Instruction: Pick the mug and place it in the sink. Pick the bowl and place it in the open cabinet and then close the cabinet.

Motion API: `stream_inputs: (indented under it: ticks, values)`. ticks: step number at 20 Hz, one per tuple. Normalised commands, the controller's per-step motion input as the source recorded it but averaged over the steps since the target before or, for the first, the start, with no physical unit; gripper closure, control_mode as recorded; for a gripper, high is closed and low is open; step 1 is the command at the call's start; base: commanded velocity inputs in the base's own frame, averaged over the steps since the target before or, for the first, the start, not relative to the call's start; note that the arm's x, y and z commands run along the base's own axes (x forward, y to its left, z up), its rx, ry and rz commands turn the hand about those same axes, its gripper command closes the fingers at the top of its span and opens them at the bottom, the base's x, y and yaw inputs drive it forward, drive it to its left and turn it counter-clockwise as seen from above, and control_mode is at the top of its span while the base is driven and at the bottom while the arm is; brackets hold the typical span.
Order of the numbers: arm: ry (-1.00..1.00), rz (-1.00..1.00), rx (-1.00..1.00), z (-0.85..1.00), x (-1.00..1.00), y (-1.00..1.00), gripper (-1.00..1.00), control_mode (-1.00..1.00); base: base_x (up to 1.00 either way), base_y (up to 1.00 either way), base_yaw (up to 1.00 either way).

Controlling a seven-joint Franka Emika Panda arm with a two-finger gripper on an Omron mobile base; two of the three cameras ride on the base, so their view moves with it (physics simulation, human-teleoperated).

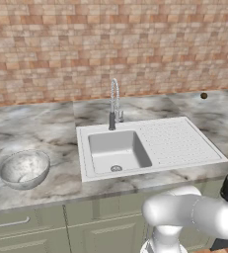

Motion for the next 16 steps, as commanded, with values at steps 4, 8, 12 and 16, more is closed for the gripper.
stream_inputs:
  ticks: [4, 8, 12, 16]
  values:
    - [0.00, 0.04, 0.00, -0.18, 0.21, -0.11, -1.00, -1.00, 0.00, 0.00, 0.00]
    - [0.06, 0.04, 0.00, -0.29, 0.38, -0.08, -1.00, -1.00, 0.00, 0.00, 0.00]
    - [0.08, 0.04, 0.00, -0.26, 0.36, -0.22, -1.00, -1.00, 0.00, 0.00, 0.00]
    - [0.05, 0.01, 0.00, -0.02, 0.25, -0.22, -1.00, -1.00, 0.00, 0.00, 0.00]
